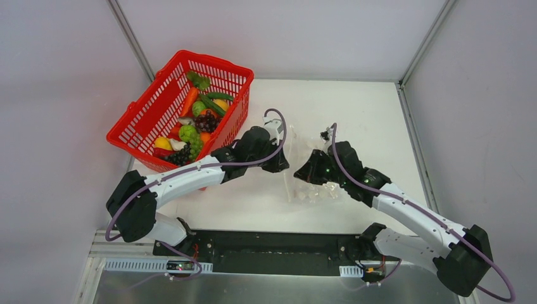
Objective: Place the food in the zip-top bag and seal the zipper
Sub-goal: Open the zipper of the food storage bag at the center of the board.
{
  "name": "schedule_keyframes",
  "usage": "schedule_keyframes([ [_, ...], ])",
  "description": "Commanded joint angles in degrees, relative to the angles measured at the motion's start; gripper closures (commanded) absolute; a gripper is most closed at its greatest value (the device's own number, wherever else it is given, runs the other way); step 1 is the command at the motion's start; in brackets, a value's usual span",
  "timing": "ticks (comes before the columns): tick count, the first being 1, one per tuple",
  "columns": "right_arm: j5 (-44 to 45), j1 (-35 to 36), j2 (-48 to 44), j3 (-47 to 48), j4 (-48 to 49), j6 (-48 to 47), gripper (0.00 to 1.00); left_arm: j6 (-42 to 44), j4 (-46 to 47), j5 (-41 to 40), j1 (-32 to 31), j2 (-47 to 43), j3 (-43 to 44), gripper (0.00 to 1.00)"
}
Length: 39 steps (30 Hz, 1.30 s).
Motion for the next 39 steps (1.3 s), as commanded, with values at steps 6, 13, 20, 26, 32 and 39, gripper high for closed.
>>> schedule_keyframes([
  [6, 6.0, 0.32, 2.86, 6.69, -4.57, 4.54, 0.89, 4.08, -7.19, -2.77, -4.14, 0.52, 8.74, 1.0],
  [13, 12.74, 0.32, 2.02, 9.74, -7.78, 3.84, 0.73, 4.92, -10.8, -5.49, -5.47, 1.03, 11.37, 1.0],
  [20, 13.65, 0.22, 1.15, 9.52, -7.1, 2.25, 0.77, 5.99, -11.96, -5.71, -5.57, -0.36, 11.12, 1.0],
  [26, 10.11, 0.25, 2.69, 9.04, -4.86, 2.24, 0.78, 6.15, -11.57, -6.19, -5.62, -2.0, 9.7, 1.0],
  [32, 8.26, 0.35, 5.37, 9.29, -4.37, 2.75, 0.77, 6.06, -10.97, -5.49, -5.59, -2.08, 9.6, 1.0],
  [39, 8.4, 0.33, 5.76, 8.51, -4.11, 2.92, 0.81, 6.06, -11.21, -5.6, -5.61, -2.21, 9.99, 1.0],
])
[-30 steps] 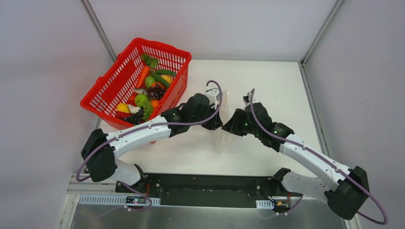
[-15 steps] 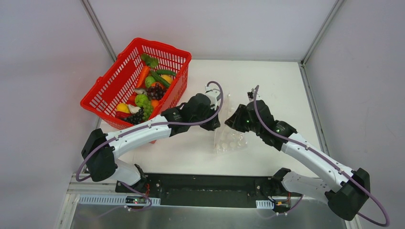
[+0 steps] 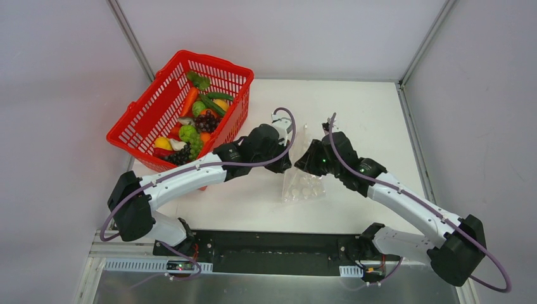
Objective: Place the food in the zip-top bag and seal the zipper
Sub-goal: Open the zipper of the food storage bag at the center of the board.
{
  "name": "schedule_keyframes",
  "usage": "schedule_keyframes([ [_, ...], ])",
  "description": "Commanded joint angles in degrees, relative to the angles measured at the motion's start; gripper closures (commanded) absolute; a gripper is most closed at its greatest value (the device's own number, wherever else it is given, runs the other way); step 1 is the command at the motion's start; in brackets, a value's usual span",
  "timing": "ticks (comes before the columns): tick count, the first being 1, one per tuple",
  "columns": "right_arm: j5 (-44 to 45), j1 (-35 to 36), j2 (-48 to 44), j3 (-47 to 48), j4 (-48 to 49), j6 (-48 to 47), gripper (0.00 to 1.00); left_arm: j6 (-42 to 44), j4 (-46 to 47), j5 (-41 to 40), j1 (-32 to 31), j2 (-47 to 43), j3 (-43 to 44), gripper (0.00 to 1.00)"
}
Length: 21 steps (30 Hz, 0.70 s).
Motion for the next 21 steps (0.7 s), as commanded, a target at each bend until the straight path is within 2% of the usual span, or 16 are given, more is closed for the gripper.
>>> schedule_keyframes([
  [1, -0.56, 0.25, -0.31, 0.66, 1.49, 0.27, 0.83, 0.88, 0.3, -0.51, -0.8, -2.58, 0.45, 1.0],
  [2, -0.56, 0.28, -0.47, 0.62, 1.53, 0.15, 0.86, 0.84, -0.01, -0.99, -0.81, -2.72, 0.42, 1.0],
  [3, -0.56, 0.24, -0.71, 0.7, 1.37, -0.01, 0.98, 0.84, -0.4, -1.77, -0.81, -2.82, 0.49, 1.0],
  [4, -0.54, 0.24, -1.02, 0.78, 1.14, -0.14, 1.0, 0.84, -1.07, -2.38, -0.81, -2.95, 0.58, 1.0],
  [10, 6.05, 0.3, -4.58, 3.98, -5.57, -2.81, 1.0, 1.1, -7.7, -14.82, -0.59, -4.67, 0.86, 1.0],
  [15, 2.22, 0.29, -5.7, 9.68, -13.97, -8.14, 1.0, 0.3, -14.39, -27.1, 0.03, -5.34, 2.27, 1.0],
  [18, 5.11, 0.25, -4.44, 12.81, -21.12, -7.91, 1.0, -0.46, -17.84, -30.4, 0.32, -4.46, 3.87, 1.0],
  [21, 9.87, 0.24, -4.68, 13.7, -23.7, -7.04, 1.0, -1.4, -18.45, -30.83, 0.32, -3.91, 4.41, 1.0],
])
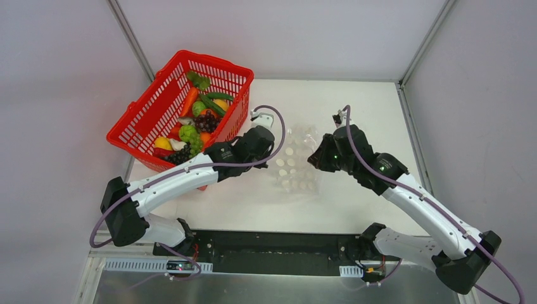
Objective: Place the food in the zip-top bag and seal the zipper
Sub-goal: Open the zipper of the food storage bag at the center of the board.
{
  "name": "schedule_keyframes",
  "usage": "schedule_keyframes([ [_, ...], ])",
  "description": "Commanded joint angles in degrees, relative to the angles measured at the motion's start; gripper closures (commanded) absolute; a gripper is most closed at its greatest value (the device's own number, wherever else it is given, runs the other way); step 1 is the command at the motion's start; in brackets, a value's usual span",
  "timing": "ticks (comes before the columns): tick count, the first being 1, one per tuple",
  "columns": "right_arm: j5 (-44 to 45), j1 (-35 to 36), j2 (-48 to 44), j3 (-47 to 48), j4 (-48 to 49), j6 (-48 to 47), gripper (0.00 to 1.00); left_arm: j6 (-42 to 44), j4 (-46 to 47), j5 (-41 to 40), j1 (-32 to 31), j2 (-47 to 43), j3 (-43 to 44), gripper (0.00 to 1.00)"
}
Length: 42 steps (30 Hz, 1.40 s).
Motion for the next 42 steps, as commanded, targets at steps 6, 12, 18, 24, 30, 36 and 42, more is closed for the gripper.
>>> schedule_keyframes([
  [6, 3.81, 0.17, -0.98, 1.98, -3.5, 1.21, 1.0, 1.24, 1.83, 4.47, 0.55, 0.24, 3.05, 0.84],
  [12, 3.55, 0.24, 0.23, -0.26, 3.49, 4.1, 1.0, 3.45, 2.3, 10.52, 0.58, 1.52, 6.58, 0.55],
  [18, 5.51, 0.17, 2.71, -0.22, 5.16, 5.49, 1.0, 5.35, 0.6, 13.11, 1.54, -1.32, 6.47, 0.23],
  [24, 4.5, 0.19, 3.89, -1.0, 7.33, 5.58, 1.0, 7.53, 0.41, 17.89, 5.09, -7.28, 5.4, 0.09],
  [30, 3.01, 0.23, 4.14, -1.65, 8.06, 4.98, 1.0, 10.79, -4.52, 16.18, 12.17, -13.92, 7.58, 0.04],
  [36, 1.76, 0.21, 4.13, -2.59, 8.6, 4.92, 1.0, 15.69, -8.65, 2.72, 19.19, -18.31, 8.88, 0.01],
  [42, 0.54, 0.22, 3.9, -3.72, 8.98, 4.97, 1.0, 14.52, -7.0, 12.58, 30.0, -16.81, 4.93, 0.01],
])
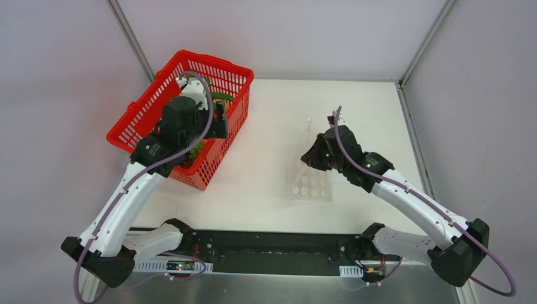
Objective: Place the food in the zip-top bag and seal the zipper
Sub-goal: Move the bin to the center of the board.
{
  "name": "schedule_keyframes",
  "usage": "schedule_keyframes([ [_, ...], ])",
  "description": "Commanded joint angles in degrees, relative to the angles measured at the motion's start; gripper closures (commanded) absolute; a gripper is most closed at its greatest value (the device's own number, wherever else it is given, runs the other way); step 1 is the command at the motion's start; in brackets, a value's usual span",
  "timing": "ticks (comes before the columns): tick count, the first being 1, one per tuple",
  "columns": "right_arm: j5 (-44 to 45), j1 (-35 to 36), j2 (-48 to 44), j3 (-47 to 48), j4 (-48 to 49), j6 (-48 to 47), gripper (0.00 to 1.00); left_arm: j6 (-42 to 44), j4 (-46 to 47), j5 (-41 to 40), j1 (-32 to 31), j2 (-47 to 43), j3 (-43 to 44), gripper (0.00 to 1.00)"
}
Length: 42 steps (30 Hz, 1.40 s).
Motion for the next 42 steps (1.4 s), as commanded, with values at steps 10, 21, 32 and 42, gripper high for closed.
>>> schedule_keyframes([
  [10, 2.82, 0.19, -2.52, 0.19, -0.53, -0.7, 1.0, -0.58, 3.87, 28.78, 9.23, 6.97, -7.0, 0.01],
  [21, 14.54, 0.15, -6.87, 0.41, -5.39, -1.43, 1.0, -2.5, 5.4, 36.07, -2.48, 10.24, -6.12, 0.09],
  [32, 17.7, 0.03, -8.19, -0.38, -7.49, -2.99, 1.0, -3.95, 6.03, 28.18, -10.1, 9.82, -5.45, 0.08],
  [42, 14.35, 0.02, -7.22, -0.77, -7.13, -2.24, 1.0, -3.28, 1.98, 0.84, -4.61, 1.64, -5.28, 0.01],
])
